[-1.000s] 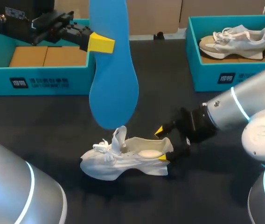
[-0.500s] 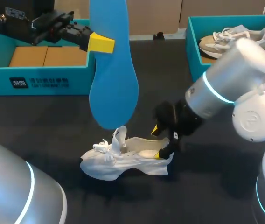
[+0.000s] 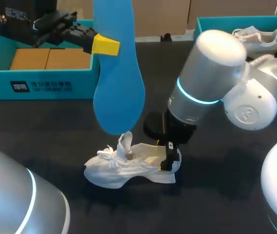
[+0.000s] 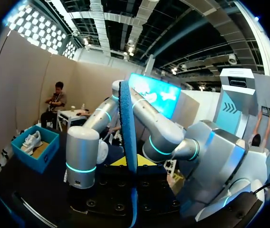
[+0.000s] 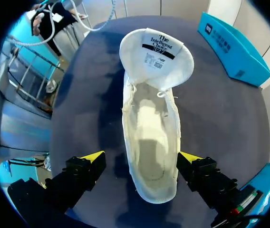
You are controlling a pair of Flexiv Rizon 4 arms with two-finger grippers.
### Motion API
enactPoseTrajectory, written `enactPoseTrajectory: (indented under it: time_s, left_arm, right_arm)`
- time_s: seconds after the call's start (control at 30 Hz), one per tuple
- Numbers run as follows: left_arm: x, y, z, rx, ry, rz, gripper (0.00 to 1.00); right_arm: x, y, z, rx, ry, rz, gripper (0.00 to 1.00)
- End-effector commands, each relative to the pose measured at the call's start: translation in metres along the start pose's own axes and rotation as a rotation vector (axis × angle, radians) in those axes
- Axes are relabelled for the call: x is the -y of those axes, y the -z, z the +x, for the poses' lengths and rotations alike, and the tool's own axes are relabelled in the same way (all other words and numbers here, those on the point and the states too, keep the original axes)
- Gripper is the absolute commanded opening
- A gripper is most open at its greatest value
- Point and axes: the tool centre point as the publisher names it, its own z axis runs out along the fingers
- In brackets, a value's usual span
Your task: Take the shoe out of the shoebox, open the shoe tongue, remove and reinsert the insole, then place the shoe into the shoebox
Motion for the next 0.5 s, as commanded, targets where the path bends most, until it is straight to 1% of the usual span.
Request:
enactPoseTrajectory:
  time_s: [0.03,0.3,0.4,0.5]
  left_arm:
    - [0.000,0.000,-0.001,-0.001,0.000,-0.002,0.00]
    - [0.000,0.000,-0.001,-0.001,0.000,-0.002,0.00]
    - [0.000,0.000,-0.001,-0.001,0.000,-0.002,0.00]
    - [0.000,0.000,-0.001,-0.001,0.000,-0.002,0.00]
  right_arm:
    - [-0.005,-0.001,-0.002,0.001,0.003,0.185,1.00]
    - [-0.005,0.001,-0.007,0.013,0.023,0.188,1.00]
    - [-0.007,0.006,-0.013,0.019,0.029,0.186,1.00]
    - [-0.013,0.011,-0.025,0.019,0.046,0.199,1.00]
